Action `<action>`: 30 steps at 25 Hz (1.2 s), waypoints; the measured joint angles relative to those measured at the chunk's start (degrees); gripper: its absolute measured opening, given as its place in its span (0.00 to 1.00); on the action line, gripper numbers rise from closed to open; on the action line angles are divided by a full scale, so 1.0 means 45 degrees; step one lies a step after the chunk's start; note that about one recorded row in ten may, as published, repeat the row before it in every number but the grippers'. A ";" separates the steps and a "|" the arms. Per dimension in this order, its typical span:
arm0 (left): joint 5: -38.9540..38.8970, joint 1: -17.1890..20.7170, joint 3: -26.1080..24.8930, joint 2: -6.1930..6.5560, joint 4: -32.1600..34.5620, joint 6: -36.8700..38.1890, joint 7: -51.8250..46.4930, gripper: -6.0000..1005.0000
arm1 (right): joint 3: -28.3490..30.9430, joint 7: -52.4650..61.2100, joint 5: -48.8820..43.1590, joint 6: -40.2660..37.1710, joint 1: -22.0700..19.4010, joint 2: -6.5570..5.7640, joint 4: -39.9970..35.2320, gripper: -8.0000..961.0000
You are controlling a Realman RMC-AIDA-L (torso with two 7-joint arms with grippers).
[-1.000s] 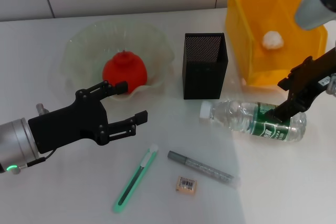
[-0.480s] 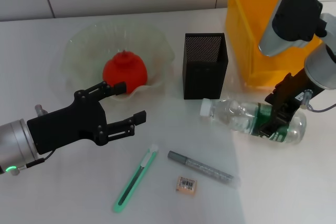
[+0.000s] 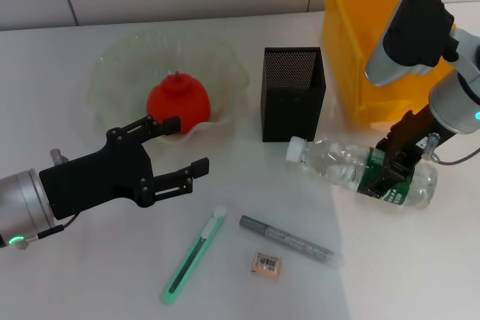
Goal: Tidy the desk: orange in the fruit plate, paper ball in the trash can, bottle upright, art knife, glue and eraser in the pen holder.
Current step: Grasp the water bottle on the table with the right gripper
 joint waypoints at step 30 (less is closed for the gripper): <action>0.0067 -0.0018 0.0048 0.0000 0.0001 -0.0022 0.0002 0.72 | -0.0752 0.0362 0.0122 0.0773 -0.0076 0.0046 0.0734 0.86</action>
